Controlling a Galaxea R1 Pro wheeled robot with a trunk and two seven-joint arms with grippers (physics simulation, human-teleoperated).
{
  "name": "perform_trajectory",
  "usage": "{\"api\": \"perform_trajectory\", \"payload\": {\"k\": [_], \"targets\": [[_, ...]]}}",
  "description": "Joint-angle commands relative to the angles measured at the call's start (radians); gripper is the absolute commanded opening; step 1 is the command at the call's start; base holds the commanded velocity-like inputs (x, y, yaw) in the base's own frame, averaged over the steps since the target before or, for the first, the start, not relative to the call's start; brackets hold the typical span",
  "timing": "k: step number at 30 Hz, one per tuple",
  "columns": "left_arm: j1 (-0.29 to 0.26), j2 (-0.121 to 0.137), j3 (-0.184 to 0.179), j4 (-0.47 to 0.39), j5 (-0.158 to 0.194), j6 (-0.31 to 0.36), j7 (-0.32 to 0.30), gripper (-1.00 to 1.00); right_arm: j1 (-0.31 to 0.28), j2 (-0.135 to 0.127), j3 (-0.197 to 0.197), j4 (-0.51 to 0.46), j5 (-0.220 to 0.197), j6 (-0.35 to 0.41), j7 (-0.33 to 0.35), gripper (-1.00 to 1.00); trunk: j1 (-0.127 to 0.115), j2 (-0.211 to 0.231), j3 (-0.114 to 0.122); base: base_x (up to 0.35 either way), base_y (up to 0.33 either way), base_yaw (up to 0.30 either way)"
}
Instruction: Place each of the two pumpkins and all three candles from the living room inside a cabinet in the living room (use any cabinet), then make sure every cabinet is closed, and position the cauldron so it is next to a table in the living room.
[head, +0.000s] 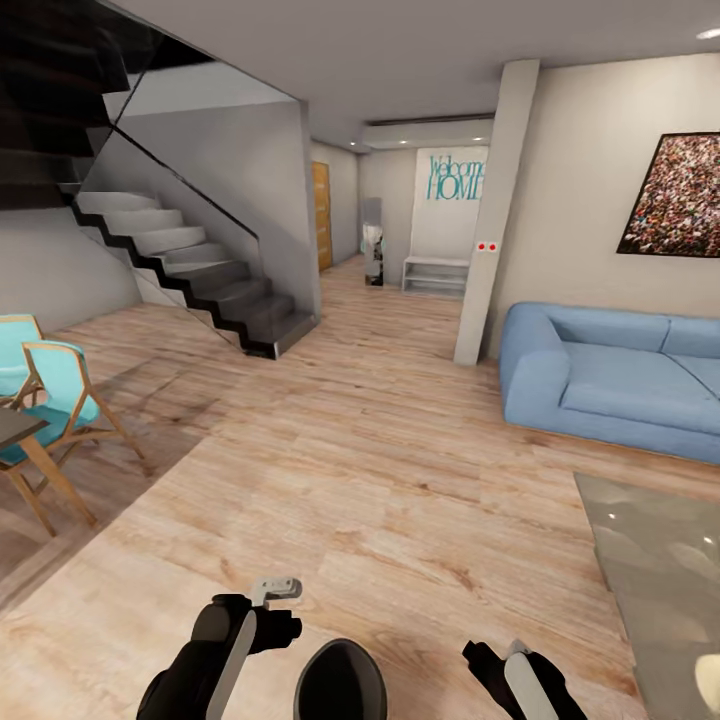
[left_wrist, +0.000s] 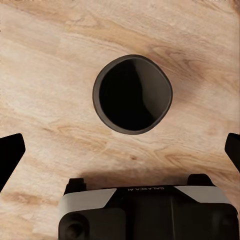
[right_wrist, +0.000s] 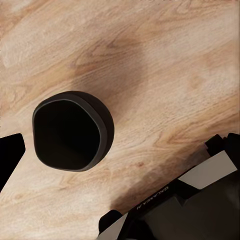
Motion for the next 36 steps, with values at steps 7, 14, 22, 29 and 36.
{"api": "perform_trajectory", "payload": {"k": [7, 14, 22, 29, 36], "targets": [[0.000, 0.000, 0.002, 0.000, 0.000, 0.000, 0.000, 1.00, 0.000, 0.000, 0.001, -0.001, 0.005, -0.002, 0.000, 1.00, 0.000, 0.000, 0.000, 0.141, 0.129, -0.006], [0.000, 0.001, 0.004, 0.000, 0.000, -0.001, 0.001, 1.00, 0.000, 0.000, 0.003, 0.000, 0.007, -0.008, 0.000, 1.00, 0.000, 0.000, 0.000, 0.065, 0.106, 0.000], [0.000, 0.000, 0.000, 0.000, -0.001, -0.007, 0.003, 1.00, 0.000, 0.000, 0.012, 0.042, 0.011, -0.050, 0.001, 1.00, 0.000, 0.000, 0.000, 0.027, 0.104, 0.000], [0.000, 0.000, 0.002, 0.000, 0.000, -0.041, 0.005, 1.00, 0.000, -0.001, 0.038, 0.047, 0.050, -0.051, 0.001, 1.00, 0.008, -0.014, -0.006, 0.002, 0.005, 0.000], [0.000, 0.000, 0.004, 0.002, -0.003, -0.066, 0.011, 1.00, -0.001, 0.001, 0.078, 0.048, 0.142, -0.052, 0.000, 1.00, 0.035, -0.063, -0.028, 0.000, 0.000, 0.000]]}}
